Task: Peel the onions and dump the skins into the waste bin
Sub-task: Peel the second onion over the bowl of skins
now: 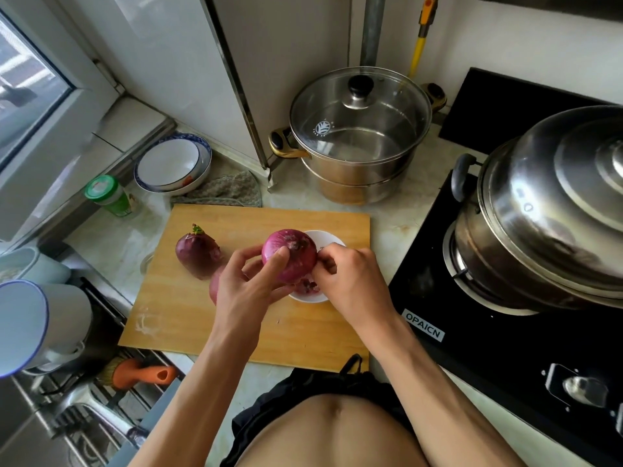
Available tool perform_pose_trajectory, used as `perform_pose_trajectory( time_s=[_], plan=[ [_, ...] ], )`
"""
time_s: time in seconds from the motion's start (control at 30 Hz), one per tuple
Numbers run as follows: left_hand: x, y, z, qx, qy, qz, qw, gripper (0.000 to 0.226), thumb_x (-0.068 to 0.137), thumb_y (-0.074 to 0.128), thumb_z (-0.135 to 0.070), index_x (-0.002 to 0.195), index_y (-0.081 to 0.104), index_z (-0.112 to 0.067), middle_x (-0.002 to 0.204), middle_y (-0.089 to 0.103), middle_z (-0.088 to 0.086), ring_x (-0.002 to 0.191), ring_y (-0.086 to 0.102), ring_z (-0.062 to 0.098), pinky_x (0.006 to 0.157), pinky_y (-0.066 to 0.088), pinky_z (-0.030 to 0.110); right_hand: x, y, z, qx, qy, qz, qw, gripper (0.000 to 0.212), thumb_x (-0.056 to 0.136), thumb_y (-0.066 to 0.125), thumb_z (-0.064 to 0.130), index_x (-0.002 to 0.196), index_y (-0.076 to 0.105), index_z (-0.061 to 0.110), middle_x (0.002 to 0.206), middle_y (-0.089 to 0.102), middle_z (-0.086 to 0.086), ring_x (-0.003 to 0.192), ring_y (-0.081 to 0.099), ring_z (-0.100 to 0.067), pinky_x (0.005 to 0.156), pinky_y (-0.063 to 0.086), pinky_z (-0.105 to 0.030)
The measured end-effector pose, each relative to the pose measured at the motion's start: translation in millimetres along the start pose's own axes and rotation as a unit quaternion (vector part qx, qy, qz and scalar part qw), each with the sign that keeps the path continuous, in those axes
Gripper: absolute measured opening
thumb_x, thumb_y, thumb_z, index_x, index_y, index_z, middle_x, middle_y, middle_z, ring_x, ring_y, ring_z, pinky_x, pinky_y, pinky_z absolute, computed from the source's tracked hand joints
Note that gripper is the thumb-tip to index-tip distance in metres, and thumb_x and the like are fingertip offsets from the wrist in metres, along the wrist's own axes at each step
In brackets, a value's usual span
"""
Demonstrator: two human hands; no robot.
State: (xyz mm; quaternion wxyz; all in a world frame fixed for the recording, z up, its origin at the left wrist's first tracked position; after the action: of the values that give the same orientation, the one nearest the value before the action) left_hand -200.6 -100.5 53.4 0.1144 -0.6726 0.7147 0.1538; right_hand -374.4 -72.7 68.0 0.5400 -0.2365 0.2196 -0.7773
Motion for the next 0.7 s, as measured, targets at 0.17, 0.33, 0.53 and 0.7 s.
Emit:
perform_pose_trajectory(
  time_s=[0.17,0.33,0.53,0.7],
  plan=[
    [-2,5,9,-0.048,-0.036,0.012,0.998,0.059,0.076,0.075,-0.041,0.121,0.062,-0.005,0.107,0.073,0.021,0.083,0.077,0.026,0.067,0.061,0.028,-7,-10,-6,0.042,0.030,-0.030,0.998,0.010,0.085,0.069,0.018,0.081,0.072,0.009,0.068,0.071,0.000,0.060,0.067,-0.017,0.058,0.056,-0.041],
    [-6,5,28,-0.107,-0.074,0.038,0.991,0.057,0.080,0.071,-0.035,0.125,0.061,-0.002,0.096,0.075,0.014,0.075,0.074,0.025,0.073,0.064,0.032,-21,-4,-24,0.183,0.135,0.000,0.974,0.018,0.086,0.072,0.024,0.097,0.075,0.010,0.082,0.076,0.002,0.075,0.073,-0.008,0.070,0.062,-0.040],
    [-6,2,15,-0.076,-0.041,0.060,0.995,0.042,0.082,0.072,-0.031,0.117,0.064,-0.008,0.103,0.073,0.014,0.085,0.076,0.025,0.072,0.063,0.032,-16,9,-16,0.238,0.172,0.071,0.953,0.028,0.071,0.065,0.034,0.091,0.077,0.019,0.082,0.077,0.005,0.081,0.074,-0.009,0.079,0.061,-0.044],
    [-4,4,6,-0.038,-0.033,0.065,0.997,0.025,0.094,0.068,-0.020,0.117,0.064,-0.008,0.106,0.075,0.017,0.086,0.077,0.026,0.067,0.061,0.029,-14,1,-7,0.267,0.164,0.074,0.947,0.013,0.078,0.068,0.013,0.077,0.075,0.025,0.077,0.077,0.002,0.077,0.075,-0.013,0.081,0.061,-0.044]
  ],
)
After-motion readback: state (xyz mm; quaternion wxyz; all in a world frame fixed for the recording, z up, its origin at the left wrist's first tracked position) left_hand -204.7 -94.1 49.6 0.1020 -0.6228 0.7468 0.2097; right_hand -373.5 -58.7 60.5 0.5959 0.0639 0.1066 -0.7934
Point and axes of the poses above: each hand's wrist, its own x-axis towards the middle knuckle, its own y-axis out of the palm, z = x × y, the point moved 10 cm from there along x, towards the middle knuckle
